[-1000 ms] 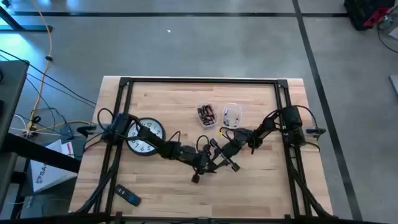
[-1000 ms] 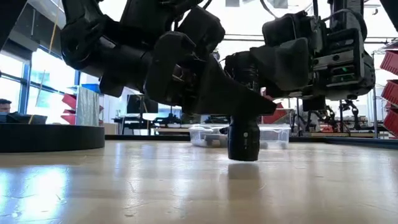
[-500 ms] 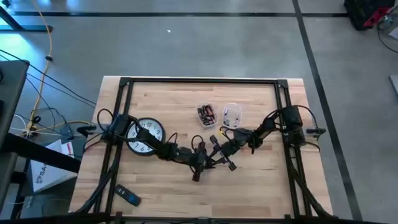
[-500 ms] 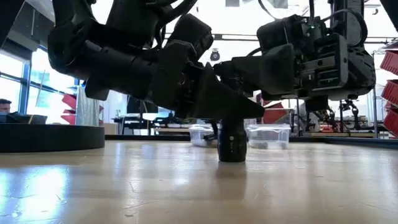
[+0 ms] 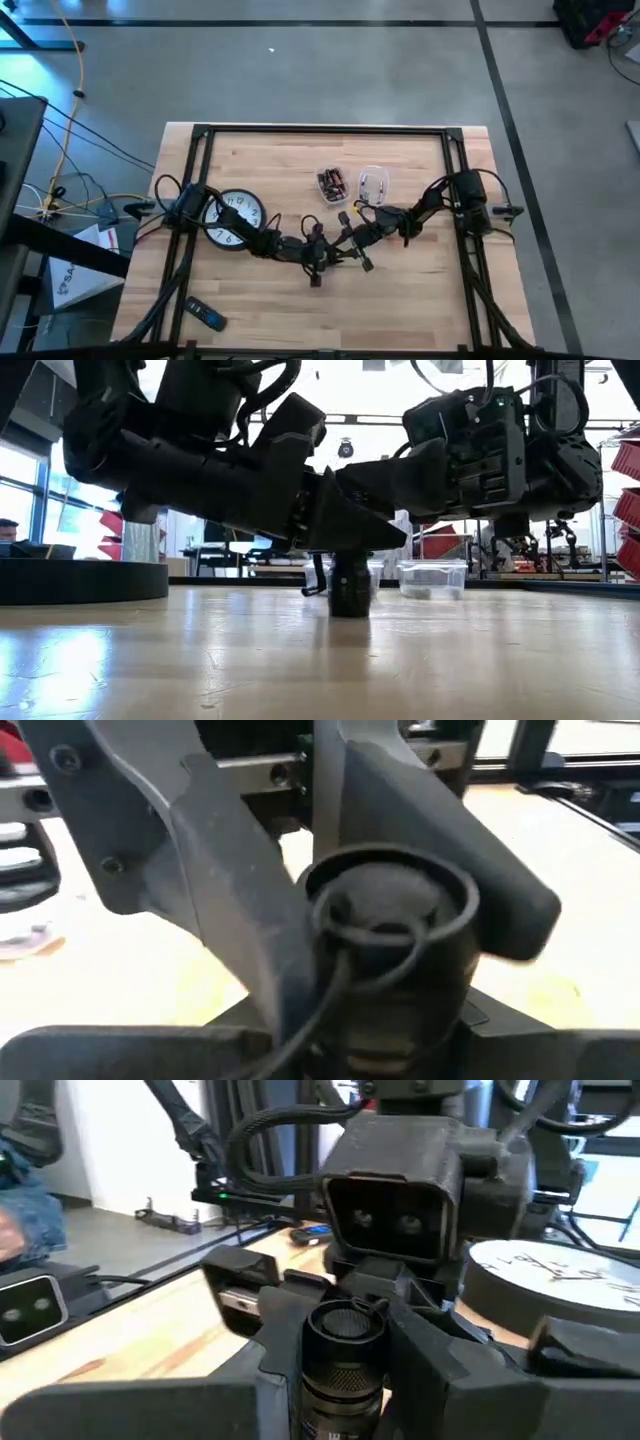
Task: Insert battery
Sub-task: Close the lid of the black flashlight
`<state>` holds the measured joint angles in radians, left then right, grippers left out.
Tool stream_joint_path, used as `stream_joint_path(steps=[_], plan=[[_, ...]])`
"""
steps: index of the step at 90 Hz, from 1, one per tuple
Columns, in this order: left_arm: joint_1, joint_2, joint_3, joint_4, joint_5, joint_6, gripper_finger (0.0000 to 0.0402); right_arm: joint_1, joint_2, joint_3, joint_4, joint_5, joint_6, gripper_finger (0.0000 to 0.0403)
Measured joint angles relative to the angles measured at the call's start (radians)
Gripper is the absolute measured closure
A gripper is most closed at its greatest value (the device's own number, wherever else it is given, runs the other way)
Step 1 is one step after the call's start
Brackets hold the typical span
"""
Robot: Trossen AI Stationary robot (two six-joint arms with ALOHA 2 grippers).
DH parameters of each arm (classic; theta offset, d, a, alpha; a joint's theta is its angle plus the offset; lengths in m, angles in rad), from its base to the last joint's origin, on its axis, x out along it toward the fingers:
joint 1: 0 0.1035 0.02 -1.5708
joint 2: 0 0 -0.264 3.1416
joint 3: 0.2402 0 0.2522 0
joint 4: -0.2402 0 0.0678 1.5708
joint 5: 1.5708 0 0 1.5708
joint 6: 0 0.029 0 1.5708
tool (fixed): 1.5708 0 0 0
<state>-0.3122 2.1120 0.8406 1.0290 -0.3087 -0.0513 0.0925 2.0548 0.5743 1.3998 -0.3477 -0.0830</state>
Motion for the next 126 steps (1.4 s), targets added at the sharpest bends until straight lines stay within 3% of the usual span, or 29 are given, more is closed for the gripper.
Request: stream_joint_path(steps=[28, 46, 73, 93, 115, 126], plan=[[-0.002, 0.0, 0.0, -0.007, -0.007, -0.016, 0.0318, 0.0, 0.0, 0.0, -0.008, 0.007, 0.008, 0.0327], [-0.014, 0.0, 0.0, -0.018, -0.086, -0.039, 0.0318, 0.001, 0.0, 0.0, -0.016, 0.048, 0.022, 0.0327], [-0.038, -0.002, -0.017, -0.029, -0.227, -0.108, 0.0318, 0.04, 0.0, 0.0, -0.023, 0.229, -0.001, 0.0327], [-0.044, -0.002, -0.027, -0.03, -0.258, -0.157, 0.0318, 0.056, -0.002, 0.003, -0.035, 0.323, -0.01, 0.0328], [-0.048, 0.004, -0.03, -0.052, -0.268, -0.158, 0.0214, 0.052, -0.002, 0.003, -0.039, 0.357, -0.012, 0.0328], [-0.062, 0.002, -0.03, -0.054, -0.275, -0.133, 0.0182, 0.052, -0.002, 0.003, -0.039, 0.355, -0.016, 0.0328]])
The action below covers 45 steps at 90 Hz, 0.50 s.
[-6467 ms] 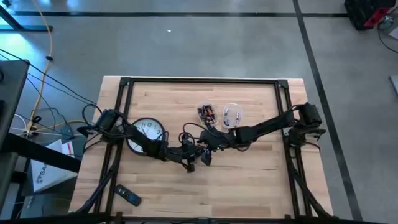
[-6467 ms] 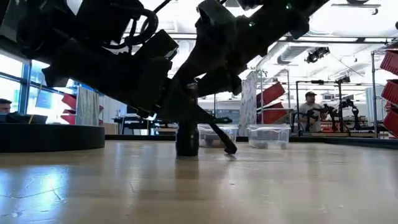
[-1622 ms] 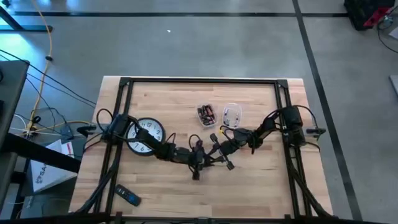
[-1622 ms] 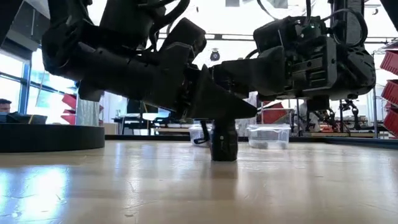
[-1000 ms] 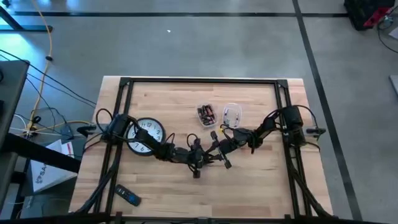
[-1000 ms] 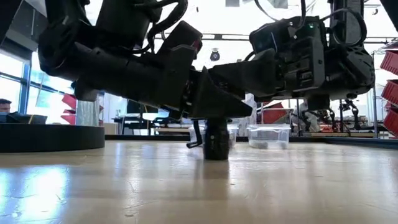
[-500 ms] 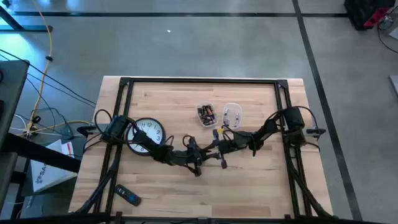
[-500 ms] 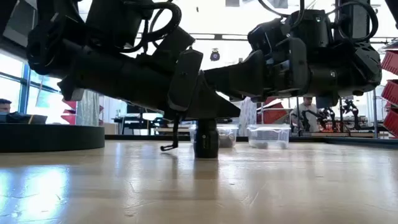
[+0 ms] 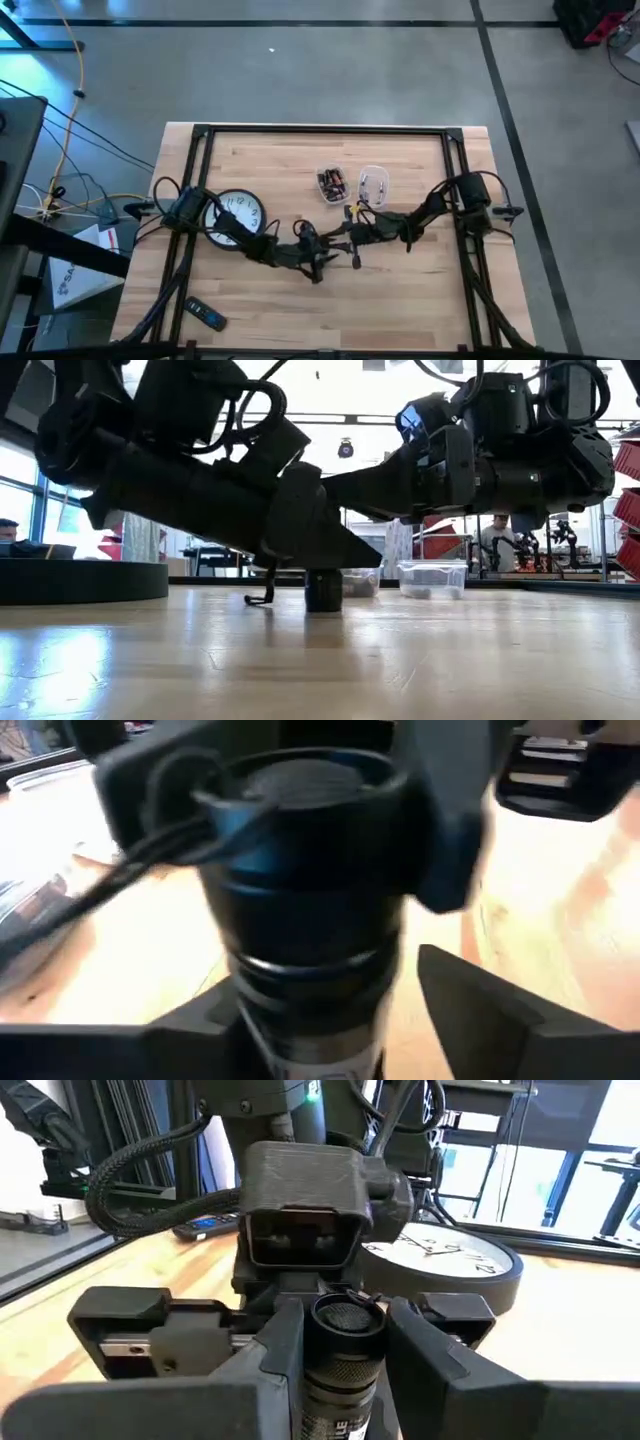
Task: Insert battery
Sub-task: Close the lid of the black flashlight
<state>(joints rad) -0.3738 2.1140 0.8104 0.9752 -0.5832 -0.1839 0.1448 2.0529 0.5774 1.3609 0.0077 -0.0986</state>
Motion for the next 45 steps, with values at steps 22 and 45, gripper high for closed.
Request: stream_joint_path(steps=[22, 45], plan=[[-0.068, -0.09, -0.094, 0.015, -0.148, -0.014, 0.0179, -0.002, 0.0, 0.0, -0.001, -0.016, -0.003, 0.0328], [-0.085, -0.113, -0.159, 0.091, -0.226, -0.023, 0.018, -0.003, 0.0, 0.023, -0.029, -0.017, -0.002, 0.0328]])
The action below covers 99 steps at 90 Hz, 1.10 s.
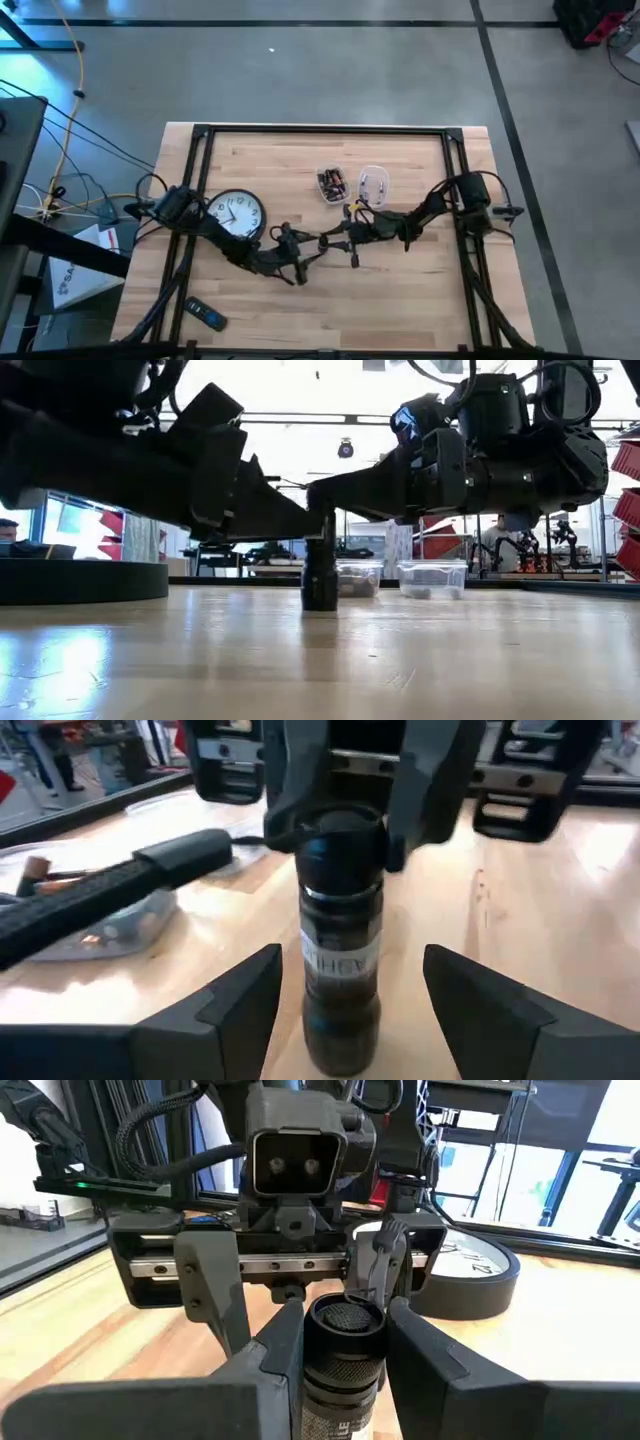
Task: Insert battery
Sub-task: Close the lid of the black flashlight
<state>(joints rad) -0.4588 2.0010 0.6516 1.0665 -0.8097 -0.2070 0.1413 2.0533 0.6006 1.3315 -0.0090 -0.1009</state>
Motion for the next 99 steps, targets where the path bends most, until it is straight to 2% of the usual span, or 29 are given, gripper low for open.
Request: stream_joint_path(steps=[10, 32, 40, 51, 73, 99], plan=[[0.031, 0.021, 0.005, -0.005, -0.001, -0.008, 0.0179, 0.0, 0.0, 0.016, -0.023, -0.003, -0.003, 0.0328], [0.066, 0.032, 0.006, 0.016, 0.071, -0.002, 0.0189, -0.015, 0.0, 0.027, -0.043, -0.026, -0.001, 0.0328], [0.073, 0.032, 0.006, 0.019, 0.111, 0.016, 0.0225, -0.023, 0.0, 0.027, -0.043, -0.039, -0.001, 0.0328], [0.097, 0.032, -0.004, 0.029, 0.193, 0.016, 0.0308, -0.029, -0.001, 0.026, -0.042, -0.056, -0.001, 0.0328], [0.111, 0.032, -0.032, 0.085, 0.267, 0.039, 0.0309, -0.044, -0.001, 0.026, -0.043, -0.11, 0.007, 0.0328], [0.164, 0.032, -0.035, 0.11, 0.51, 0.088, 0.0309, -0.061, -0.004, 0.024, -0.046, -0.253, -0.009, 0.0328]])
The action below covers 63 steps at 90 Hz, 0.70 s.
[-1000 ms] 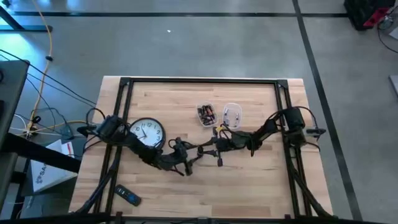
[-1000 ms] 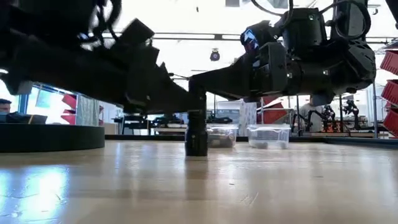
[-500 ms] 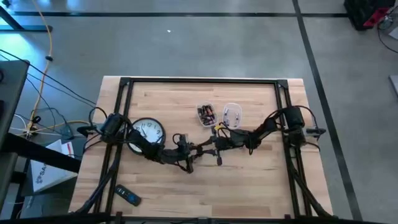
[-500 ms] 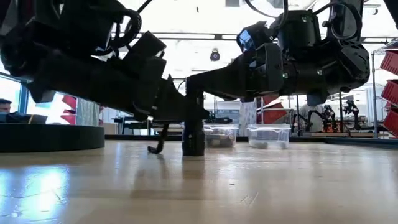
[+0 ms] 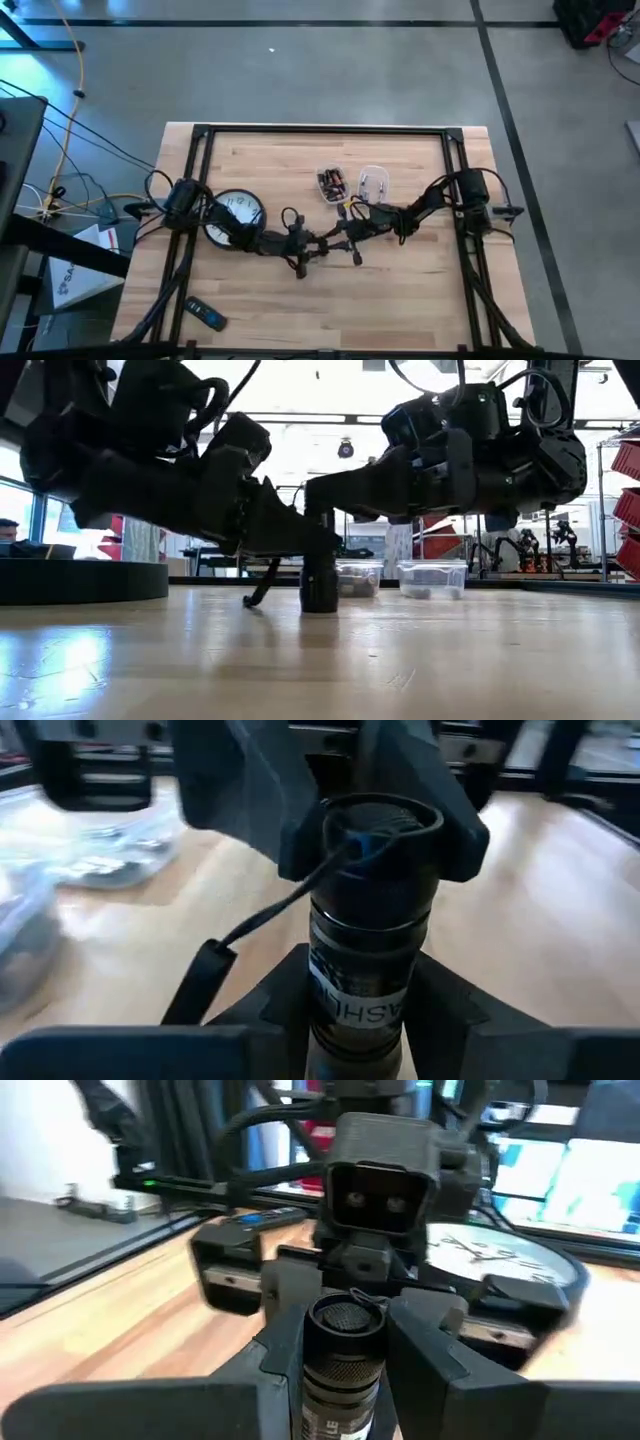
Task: Insert battery
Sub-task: Close the lid of the black flashlight
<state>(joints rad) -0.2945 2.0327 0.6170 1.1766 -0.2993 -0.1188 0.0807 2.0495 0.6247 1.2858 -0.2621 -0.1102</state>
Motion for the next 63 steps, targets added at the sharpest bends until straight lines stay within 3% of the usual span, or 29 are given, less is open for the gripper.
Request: stream_joint_path(steps=[15, 31, 47, 63], plan=[[0.046, 0.002, 0.001, 0.028, 0.238, 0.036, 0.0309, -0.011, -0.003, 0.003, -0.004, -0.119, -0.003, 0.0328], [0.088, 0.003, 0.003, 0.035, 0.399, 0.038, 0.0309, -0.031, -0.003, 0.003, -0.004, -0.258, -0.003, 0.0328], [0.106, 0.004, 0.029, 0.014, 0.448, 0.082, 0.0309, -0.036, -0.003, 0.002, -0.005, -0.306, -0.023, 0.0328], [0.1, 0.004, 0.058, -0.023, 0.406, 0.106, 0.0309, -0.034, -0.003, 0.0, -0.003, -0.288, -0.003, 0.0328]])
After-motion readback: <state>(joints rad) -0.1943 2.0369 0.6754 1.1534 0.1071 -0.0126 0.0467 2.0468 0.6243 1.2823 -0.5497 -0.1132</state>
